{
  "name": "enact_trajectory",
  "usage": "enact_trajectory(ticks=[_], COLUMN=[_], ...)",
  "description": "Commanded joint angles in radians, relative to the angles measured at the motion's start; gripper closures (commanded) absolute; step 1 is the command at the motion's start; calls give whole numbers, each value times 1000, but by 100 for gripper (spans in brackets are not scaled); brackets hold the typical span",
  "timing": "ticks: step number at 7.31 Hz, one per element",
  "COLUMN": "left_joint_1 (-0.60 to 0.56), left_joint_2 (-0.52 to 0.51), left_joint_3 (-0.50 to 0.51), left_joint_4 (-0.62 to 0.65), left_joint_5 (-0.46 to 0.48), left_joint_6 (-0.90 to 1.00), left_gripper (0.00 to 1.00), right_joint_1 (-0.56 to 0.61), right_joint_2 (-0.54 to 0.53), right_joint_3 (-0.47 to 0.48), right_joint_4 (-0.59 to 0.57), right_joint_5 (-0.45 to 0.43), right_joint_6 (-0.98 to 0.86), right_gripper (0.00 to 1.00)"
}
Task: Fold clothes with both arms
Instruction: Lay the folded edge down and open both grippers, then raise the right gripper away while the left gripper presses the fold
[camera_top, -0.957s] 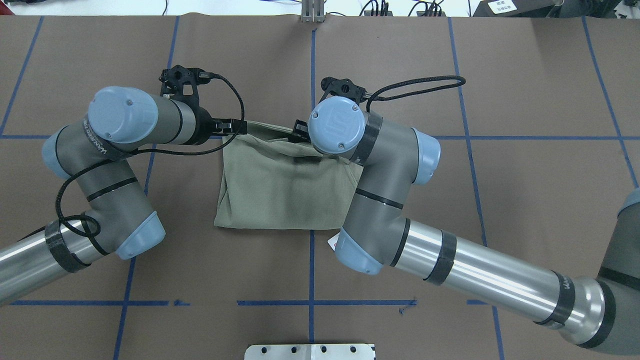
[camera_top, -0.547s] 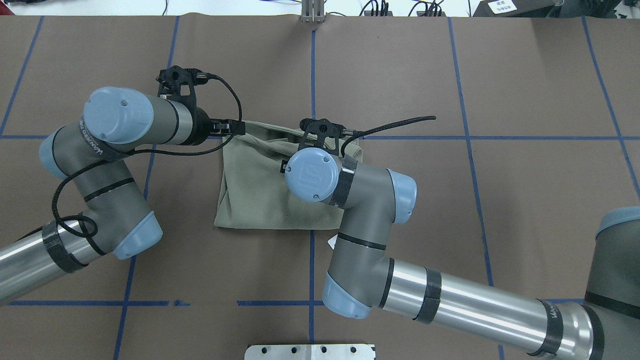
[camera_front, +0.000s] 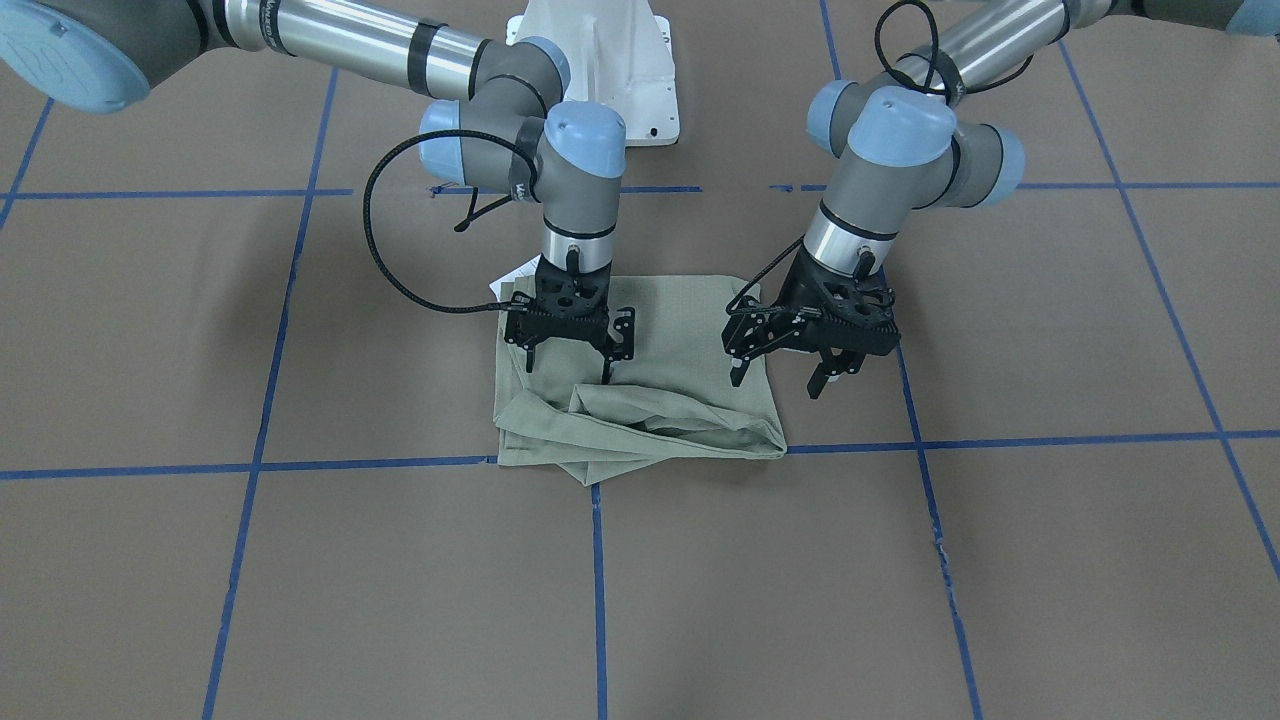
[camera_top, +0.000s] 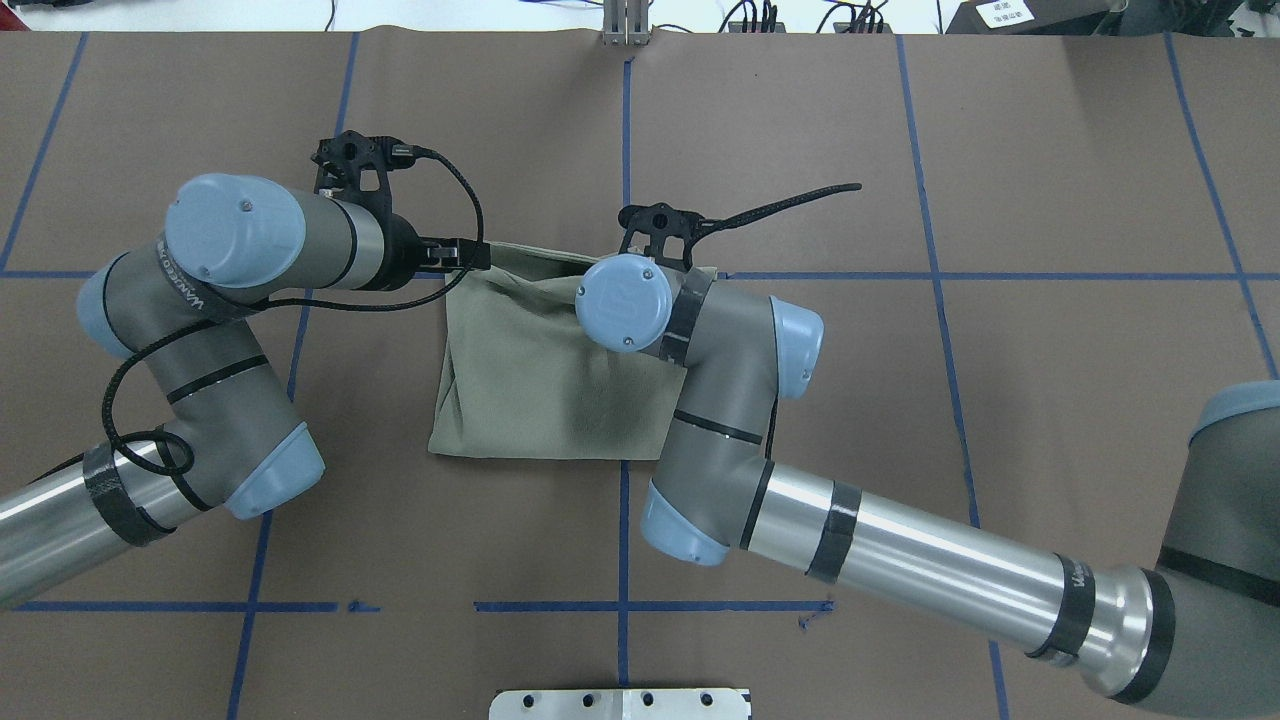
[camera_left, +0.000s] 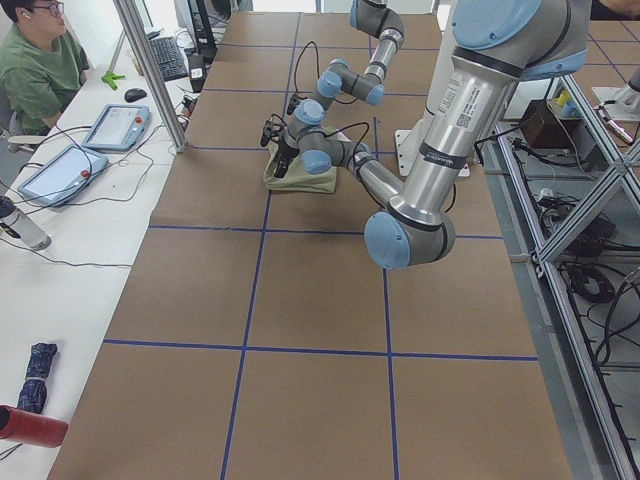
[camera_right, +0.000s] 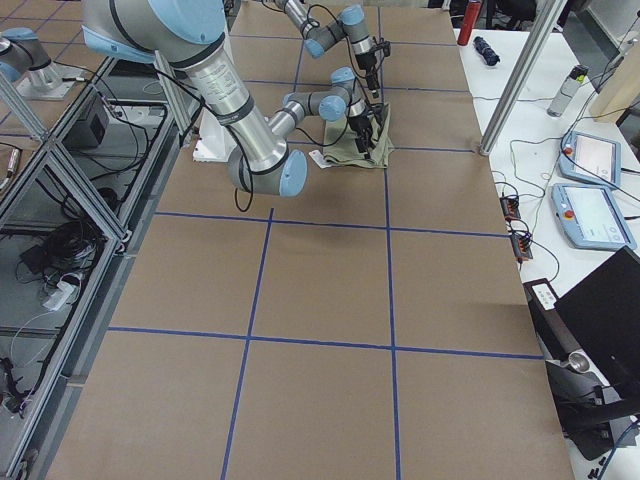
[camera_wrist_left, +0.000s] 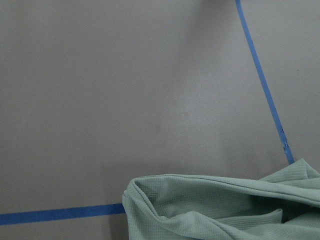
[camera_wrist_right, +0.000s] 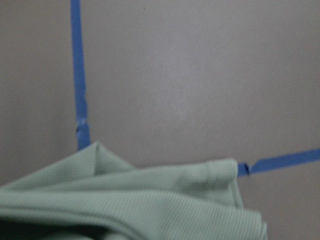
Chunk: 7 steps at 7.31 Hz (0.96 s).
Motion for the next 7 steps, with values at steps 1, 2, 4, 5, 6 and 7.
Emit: enact_trajectory(ticks=[1, 2, 4, 5, 6, 7], left_joint_1=[1, 1, 3, 9, 39, 89], left_joint_2=[1, 4, 4, 3, 1, -37], left_joint_3=[-2, -5, -3, 11, 14, 30], left_joint_4=[0, 0, 5, 14, 37, 135], left_joint_5=[0, 0, 1, 11, 32, 116], left_joint_6=[0, -2, -3, -11, -9, -9], left_gripper=[0, 0, 0, 0, 0, 0], right_joint_1=[128, 176, 195, 195, 195, 196], right_joint_2=[30, 33, 80, 81, 82, 81], right_joint_3=[-118, -120, -106, -71, -54, -52], right_joint_4=[9, 11, 40, 51, 68, 69], right_joint_5=[-16, -10, 67, 134, 182, 184], right_joint_6=[-61, -95, -89, -92, -109, -115], right_gripper=[0, 0, 0, 0, 0, 0])
